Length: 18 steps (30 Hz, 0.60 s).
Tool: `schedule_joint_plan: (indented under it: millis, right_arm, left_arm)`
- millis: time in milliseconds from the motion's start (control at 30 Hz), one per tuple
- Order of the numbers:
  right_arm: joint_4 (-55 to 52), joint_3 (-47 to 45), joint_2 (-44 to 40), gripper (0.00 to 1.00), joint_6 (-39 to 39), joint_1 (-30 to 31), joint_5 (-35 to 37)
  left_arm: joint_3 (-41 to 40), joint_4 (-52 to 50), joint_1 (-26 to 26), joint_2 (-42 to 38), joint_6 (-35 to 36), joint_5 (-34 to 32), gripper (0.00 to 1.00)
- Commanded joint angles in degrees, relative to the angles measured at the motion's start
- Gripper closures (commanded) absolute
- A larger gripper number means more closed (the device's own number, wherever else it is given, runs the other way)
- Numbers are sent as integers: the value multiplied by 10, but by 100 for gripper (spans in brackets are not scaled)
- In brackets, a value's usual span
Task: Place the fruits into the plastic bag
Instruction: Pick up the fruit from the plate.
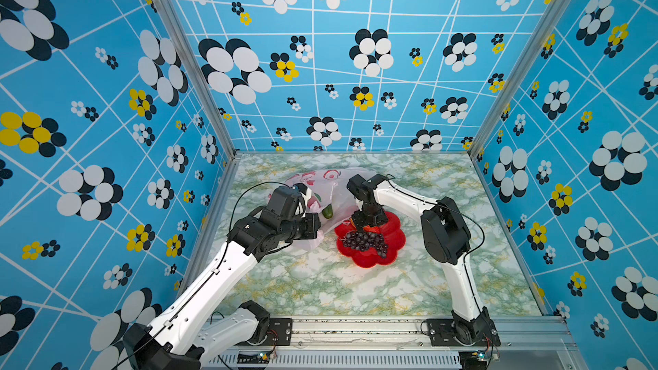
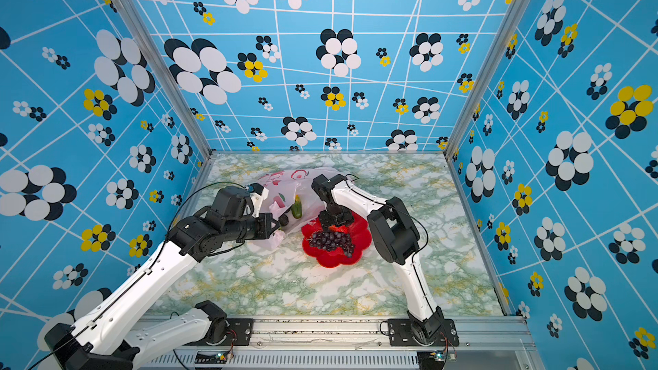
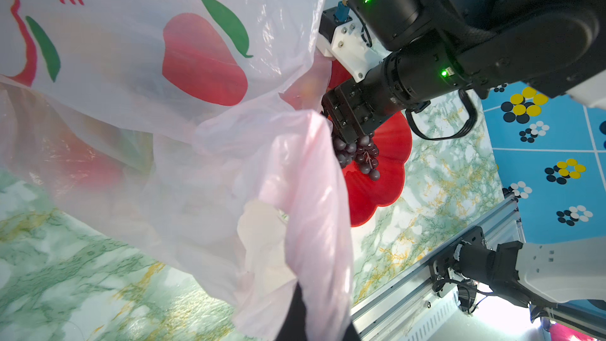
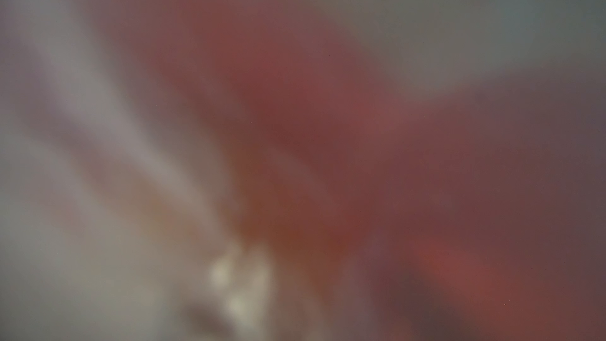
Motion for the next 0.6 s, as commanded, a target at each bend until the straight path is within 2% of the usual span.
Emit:
schedule_joint_plan:
  millis: [0,167,267,467,567]
  right_arm:
    - [19,-35,-43,30,30,-1,-34]
    - [37,-69,-63,36,52,0,-39]
    - [52,-72,-68,33,50,0,-29]
    - [39,-24,-34,31,36,-3,-26]
    - [23,-4,-21,34,30,-3,-23]
  left_arm:
    - [-7,3,3,-5,-7,6,99]
    - [-17,6,13,-15,-13,11,99]
    - [-18,6,14,-13,-13,11,99]
    - [-15,3,16,-12,-9,11,99]
    - [-15,2,16,-14,-8,10,99]
